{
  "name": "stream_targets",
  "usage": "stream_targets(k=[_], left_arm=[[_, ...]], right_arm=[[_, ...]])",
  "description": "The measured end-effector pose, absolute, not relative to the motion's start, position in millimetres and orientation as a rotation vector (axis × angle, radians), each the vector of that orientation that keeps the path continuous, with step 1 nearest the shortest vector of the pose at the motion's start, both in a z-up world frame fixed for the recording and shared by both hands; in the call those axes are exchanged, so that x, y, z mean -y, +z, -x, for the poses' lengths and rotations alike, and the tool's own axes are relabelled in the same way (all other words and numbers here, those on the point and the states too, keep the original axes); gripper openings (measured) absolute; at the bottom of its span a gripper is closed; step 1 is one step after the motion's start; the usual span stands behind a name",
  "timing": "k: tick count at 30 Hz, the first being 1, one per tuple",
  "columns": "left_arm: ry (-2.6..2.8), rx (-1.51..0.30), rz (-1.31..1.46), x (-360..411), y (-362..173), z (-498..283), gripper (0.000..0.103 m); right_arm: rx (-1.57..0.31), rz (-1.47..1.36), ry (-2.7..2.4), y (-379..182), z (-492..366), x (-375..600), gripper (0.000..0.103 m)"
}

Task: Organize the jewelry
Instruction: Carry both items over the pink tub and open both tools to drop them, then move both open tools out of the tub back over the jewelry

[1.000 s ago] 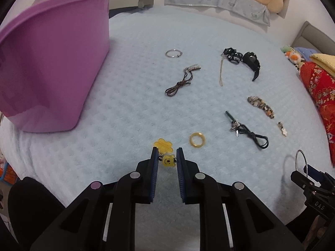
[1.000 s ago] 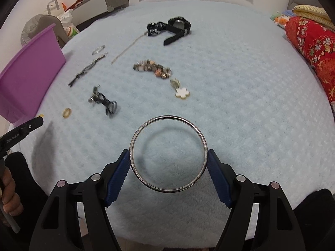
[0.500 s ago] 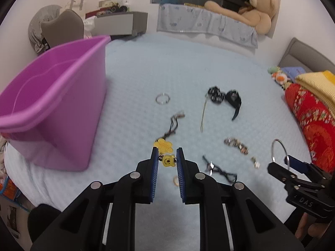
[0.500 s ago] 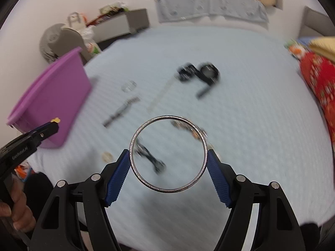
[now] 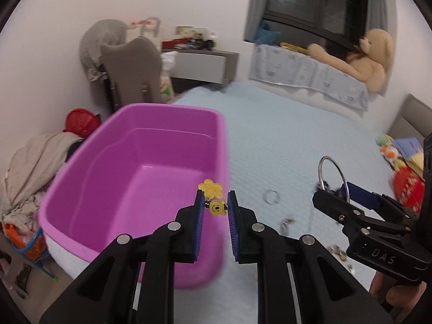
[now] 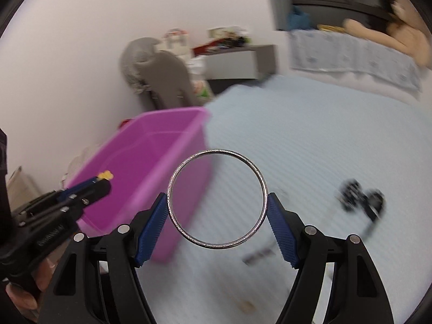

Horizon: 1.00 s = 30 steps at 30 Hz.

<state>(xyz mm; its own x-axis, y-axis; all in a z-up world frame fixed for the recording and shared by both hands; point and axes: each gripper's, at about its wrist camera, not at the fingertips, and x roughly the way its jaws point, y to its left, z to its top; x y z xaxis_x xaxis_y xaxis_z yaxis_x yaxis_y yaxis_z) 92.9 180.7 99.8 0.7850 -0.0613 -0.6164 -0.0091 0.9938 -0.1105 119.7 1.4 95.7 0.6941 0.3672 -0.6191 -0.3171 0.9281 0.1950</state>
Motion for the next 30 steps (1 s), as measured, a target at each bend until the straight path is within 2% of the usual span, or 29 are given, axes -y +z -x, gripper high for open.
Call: stream_targets(k=[5, 10, 21, 22, 23, 24, 25, 26, 27, 30], left_arm=[[0.083, -0.683, 0.152, -236, 98, -117, 0.017], [0.161, -0.739, 0.187, -273, 80, -138, 0.017], [0.255, -0.854, 0.206, -304, 49, -160, 0.018], [0.262, -0.863, 0.212, -306, 48, -161, 0.022], [0.269, -0.868, 0.214, -307, 47, -161, 0.036], [0.278, -0.865, 0.213, -308, 46, -161, 0.046], [0.286, -0.857, 0.209, -308, 47, -160, 0.069], [0.303, -0.837, 0.2, -308, 49, -158, 0.079], [0.317, -0.82, 0.189, -308, 50, -155, 0.08], [0.33, -0.827, 0.183, -307, 51, -156, 0.08]], right_arm=[[-0.726, -0.047, 0.513, 109, -166, -75, 0.071], [-0.801, -0.005, 0.572, 99, -200, -127, 0.071], [-0.936, 0.093, 0.545, 66, -246, -174, 0.071], [-0.943, 0.1, 0.534, 66, -248, -175, 0.071], [-0.948, 0.1, 0.527, 65, -250, -177, 0.071], [-0.954, 0.095, 0.526, 64, -252, -175, 0.072], [-0.957, 0.092, 0.524, 63, -258, -176, 0.072], [-0.956, 0.096, 0.517, 64, -258, -175, 0.074], [-0.953, 0.104, 0.508, 64, -259, -175, 0.078], [-0.945, 0.112, 0.493, 65, -258, -170, 0.078]])
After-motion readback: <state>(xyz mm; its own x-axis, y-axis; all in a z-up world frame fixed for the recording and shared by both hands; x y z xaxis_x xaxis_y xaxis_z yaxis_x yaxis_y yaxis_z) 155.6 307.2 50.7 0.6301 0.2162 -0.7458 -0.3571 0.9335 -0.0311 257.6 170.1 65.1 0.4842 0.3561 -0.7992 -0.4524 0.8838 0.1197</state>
